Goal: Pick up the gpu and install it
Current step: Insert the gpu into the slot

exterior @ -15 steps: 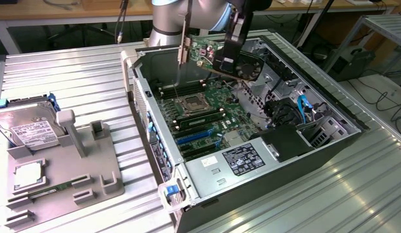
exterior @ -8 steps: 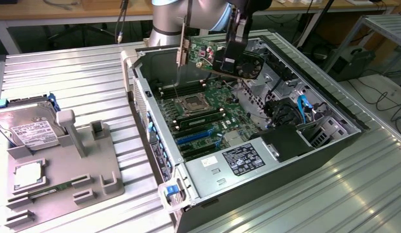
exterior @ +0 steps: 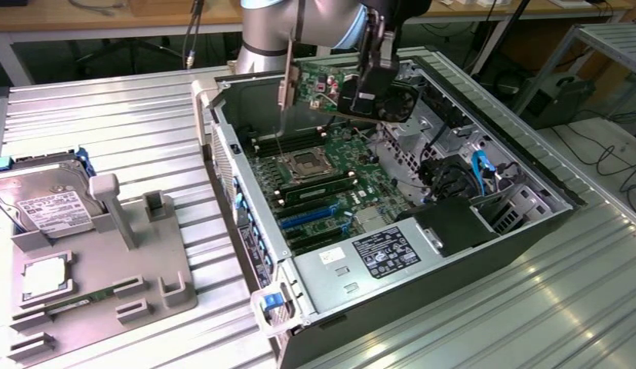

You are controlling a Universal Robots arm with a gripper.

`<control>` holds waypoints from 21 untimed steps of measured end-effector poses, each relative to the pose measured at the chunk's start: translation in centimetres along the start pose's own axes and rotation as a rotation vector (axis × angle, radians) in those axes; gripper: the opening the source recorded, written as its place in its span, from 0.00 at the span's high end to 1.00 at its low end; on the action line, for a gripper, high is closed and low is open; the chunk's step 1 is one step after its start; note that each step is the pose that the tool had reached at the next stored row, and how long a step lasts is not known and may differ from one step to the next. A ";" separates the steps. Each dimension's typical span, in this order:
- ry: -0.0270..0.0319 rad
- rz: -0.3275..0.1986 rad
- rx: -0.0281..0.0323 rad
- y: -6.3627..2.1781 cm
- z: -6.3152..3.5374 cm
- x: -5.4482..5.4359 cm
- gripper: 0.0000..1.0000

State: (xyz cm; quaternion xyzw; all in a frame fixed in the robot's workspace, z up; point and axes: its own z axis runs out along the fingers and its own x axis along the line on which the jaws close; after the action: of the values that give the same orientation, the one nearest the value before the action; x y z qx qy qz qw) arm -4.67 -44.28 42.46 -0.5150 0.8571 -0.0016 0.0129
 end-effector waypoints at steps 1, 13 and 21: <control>-0.0002 -0.015 -0.0003 0.00 0.00 0.0 0.72; -0.0036 -0.222 -0.0046 0.00 0.00 0.0 0.72; -0.0064 -0.401 -0.0083 0.00 0.00 0.0 0.72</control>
State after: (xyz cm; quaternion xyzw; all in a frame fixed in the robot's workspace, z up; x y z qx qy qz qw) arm -4.67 -44.28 42.47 -0.6756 0.7371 0.0010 0.0130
